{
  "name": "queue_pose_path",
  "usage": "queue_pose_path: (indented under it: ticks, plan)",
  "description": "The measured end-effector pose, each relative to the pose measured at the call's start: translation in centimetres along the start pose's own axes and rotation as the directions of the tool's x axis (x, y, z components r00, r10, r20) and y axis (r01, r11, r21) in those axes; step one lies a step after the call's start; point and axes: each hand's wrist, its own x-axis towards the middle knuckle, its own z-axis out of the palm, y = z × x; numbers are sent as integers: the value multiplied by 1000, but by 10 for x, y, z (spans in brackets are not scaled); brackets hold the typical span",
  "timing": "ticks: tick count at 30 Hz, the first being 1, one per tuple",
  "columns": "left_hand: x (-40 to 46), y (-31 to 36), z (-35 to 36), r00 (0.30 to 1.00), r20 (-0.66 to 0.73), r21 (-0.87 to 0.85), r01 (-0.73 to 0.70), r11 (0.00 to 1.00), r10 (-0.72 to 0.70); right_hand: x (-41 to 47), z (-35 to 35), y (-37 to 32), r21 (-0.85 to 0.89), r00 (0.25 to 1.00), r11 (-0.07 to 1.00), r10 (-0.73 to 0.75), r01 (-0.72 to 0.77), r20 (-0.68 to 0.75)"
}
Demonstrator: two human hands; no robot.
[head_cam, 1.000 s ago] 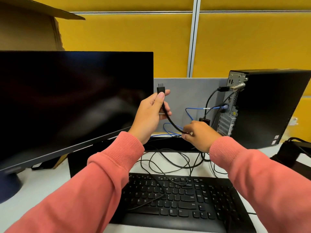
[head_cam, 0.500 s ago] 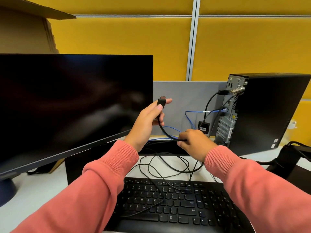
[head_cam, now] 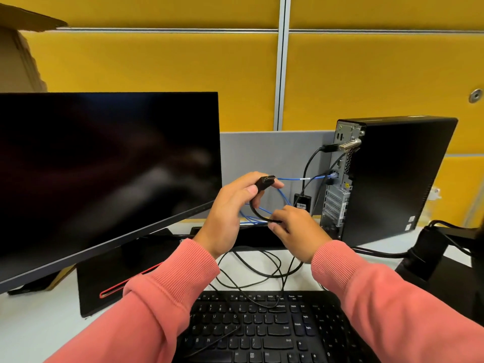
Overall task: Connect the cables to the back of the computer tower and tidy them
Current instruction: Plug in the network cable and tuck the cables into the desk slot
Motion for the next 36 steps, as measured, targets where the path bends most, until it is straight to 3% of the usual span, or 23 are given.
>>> queue_pose_path:
  ticks: [5, 19, 22, 24, 26, 27, 29, 31, 32, 34, 36]
  plan:
    - [6, -2, 8, 1000, 10, -4, -15, 1000, 15, 0, -1, 7, 25, 1000, 1000, 1, 0, -23]
    - [80, -28, 34, 987, -161, 31, 10, 999, -4, 11, 0, 31, 86, 996, 996, 13, -5, -90]
    - [105, -32, 37, 988, -153, 75, 15, 997, -4, 18, -9, 34, 131, 991, 990, 72, -56, -117]
    - [123, -37, 39, 987, -157, 127, 2, 992, 18, 24, -23, 34, 225, 965, 970, 146, -96, -217]
    - [140, -43, 41, 987, -158, 185, -11, 983, 41, 34, -47, 31, 339, 858, 939, 216, -53, -466]
    - [147, -46, 42, 986, -159, 208, -14, 978, 48, 38, -63, 29, 373, 747, 928, 242, 9, -619]
    - [163, -51, 46, 988, -149, 229, -9, 973, 44, 50, -99, 30, 377, 451, 916, 281, 137, -847]
    - [178, -57, 51, 992, -124, 252, -4, 968, 37, 63, -134, 37, 357, 205, 920, 323, 160, -924]
    - [184, -60, 55, 993, -111, 271, -1, 963, 32, 70, -148, 40, 372, 142, 918, 354, 134, -924]
    - [196, -68, 62, 997, -75, 321, 7, 947, 18, 85, -168, 49, 452, 163, 888, 435, 88, -886]
    - [207, -77, 70, 999, -42, 355, 21, 935, -6, 96, -172, 57, 555, 309, 831, 521, 29, -796]
